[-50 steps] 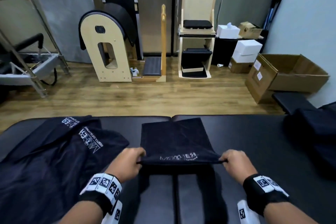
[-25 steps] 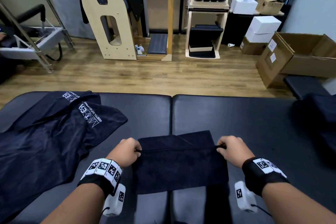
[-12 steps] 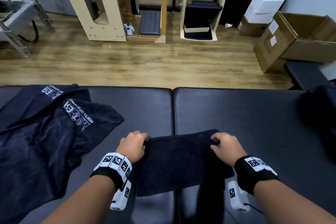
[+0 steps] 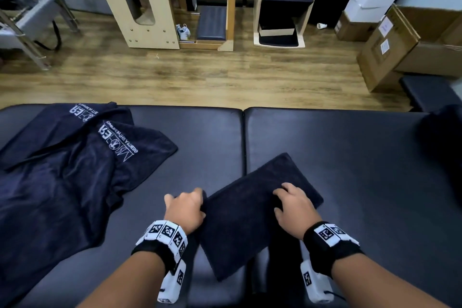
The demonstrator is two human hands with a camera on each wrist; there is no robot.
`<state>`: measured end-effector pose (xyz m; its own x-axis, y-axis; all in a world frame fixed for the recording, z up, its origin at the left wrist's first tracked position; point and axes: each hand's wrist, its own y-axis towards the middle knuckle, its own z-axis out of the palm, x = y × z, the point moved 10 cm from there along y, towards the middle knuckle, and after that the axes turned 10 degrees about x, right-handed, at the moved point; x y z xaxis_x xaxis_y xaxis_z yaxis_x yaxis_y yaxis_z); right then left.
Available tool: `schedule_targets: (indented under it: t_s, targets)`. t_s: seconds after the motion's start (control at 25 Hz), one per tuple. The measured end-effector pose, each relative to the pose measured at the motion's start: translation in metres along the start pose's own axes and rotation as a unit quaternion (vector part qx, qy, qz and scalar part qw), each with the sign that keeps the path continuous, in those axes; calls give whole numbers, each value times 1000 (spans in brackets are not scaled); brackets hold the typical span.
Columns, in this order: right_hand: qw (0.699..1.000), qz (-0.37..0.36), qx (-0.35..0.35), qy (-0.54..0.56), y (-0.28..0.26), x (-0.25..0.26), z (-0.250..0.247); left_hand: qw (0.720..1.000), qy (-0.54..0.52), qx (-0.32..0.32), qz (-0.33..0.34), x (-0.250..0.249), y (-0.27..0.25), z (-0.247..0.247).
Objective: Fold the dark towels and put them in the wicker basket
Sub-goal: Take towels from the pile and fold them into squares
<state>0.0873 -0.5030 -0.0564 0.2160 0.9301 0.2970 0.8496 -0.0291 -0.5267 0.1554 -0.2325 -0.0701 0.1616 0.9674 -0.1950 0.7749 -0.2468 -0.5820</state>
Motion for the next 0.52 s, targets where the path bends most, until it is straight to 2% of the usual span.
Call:
schedule_targets:
  t_s: [0.16,0.28,0.36,0.44,0.52]
  targets:
    - [996,-74,-3,-48,-27,32,32,995,-86,44,39,-27,-42,51]
    - [993,-84,-11,-80,-56,28,58,993,-74,73,65,-50,-75,84]
    - [994,-58,-7,-89,-72,14,75,997,-45,51,39,-50,-90,87]
    - [994,-43,4,-100,-85,5,90,1000,20,4,21,-50,-100,75]
    - [991,-61,3,-118,-100,9,99,995,77,-14,65,-67,-111,71]
